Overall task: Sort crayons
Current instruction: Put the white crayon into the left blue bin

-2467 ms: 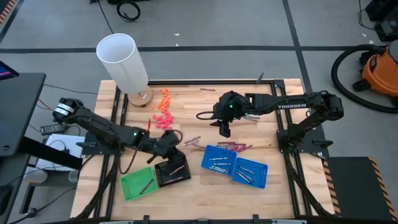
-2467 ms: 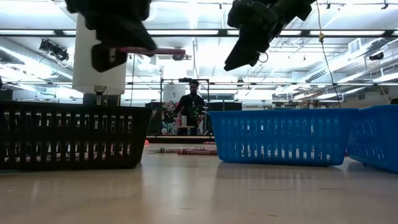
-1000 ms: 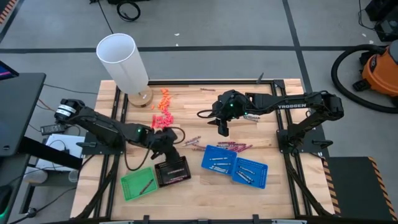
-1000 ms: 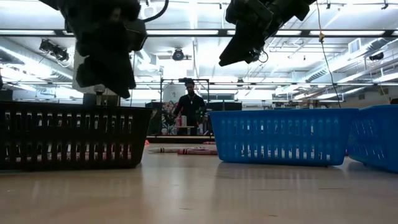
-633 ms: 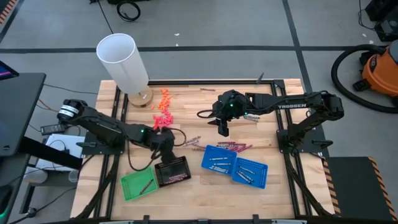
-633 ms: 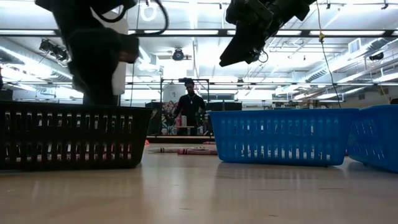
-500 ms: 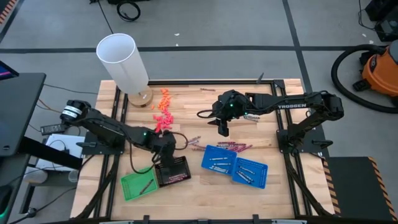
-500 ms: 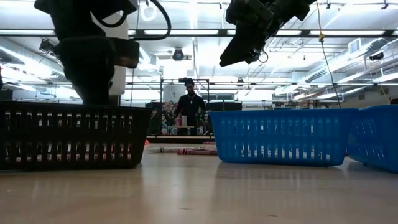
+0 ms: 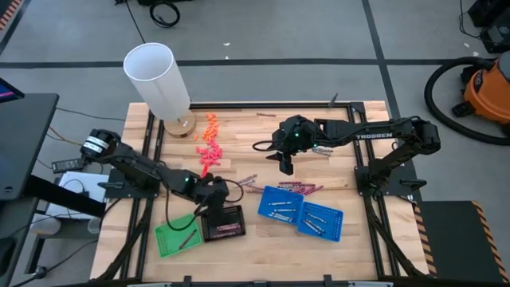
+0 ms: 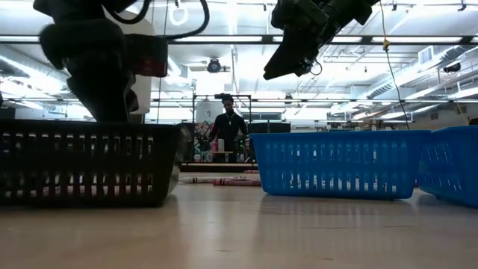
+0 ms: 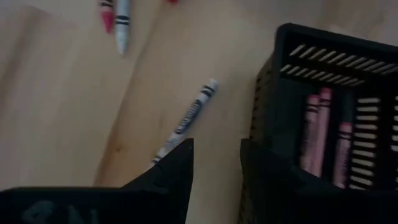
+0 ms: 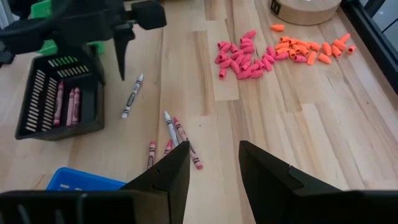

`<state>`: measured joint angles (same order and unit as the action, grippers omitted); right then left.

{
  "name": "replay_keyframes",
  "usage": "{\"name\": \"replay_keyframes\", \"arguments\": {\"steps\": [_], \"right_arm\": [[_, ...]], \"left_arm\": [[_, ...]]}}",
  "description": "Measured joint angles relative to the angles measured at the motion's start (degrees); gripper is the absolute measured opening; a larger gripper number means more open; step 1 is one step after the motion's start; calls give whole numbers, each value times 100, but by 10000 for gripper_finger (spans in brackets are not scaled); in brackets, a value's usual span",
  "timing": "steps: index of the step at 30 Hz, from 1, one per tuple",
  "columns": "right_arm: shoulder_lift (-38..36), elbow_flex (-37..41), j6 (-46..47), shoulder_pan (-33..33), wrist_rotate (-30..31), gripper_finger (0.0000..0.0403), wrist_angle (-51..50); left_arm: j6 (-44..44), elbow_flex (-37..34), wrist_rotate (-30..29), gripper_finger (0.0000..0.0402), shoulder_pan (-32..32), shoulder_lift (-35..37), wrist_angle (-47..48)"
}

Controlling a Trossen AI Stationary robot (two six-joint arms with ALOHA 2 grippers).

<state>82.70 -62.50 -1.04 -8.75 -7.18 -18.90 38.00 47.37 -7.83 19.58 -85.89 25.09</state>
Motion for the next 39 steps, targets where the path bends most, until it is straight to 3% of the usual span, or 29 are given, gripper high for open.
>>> {"name": "replay_keyframes", "arguments": {"steps": [8, 17, 29, 39], "right_arm": [[0, 0, -2, 0, 0, 146, -2], [0, 0, -2, 0, -2, 146, 0], [0, 0, 149, 30, -42, 146, 2], [0, 0, 151, 94, -21, 146, 79]], "left_arm": [[11, 0, 8, 142, 257, 0, -309], [140, 0, 2, 142, 95, 17, -289], [-1771, 2, -72, 142, 8, 31, -131], [-1976, 2, -194, 142, -402, -544, -207]]}}
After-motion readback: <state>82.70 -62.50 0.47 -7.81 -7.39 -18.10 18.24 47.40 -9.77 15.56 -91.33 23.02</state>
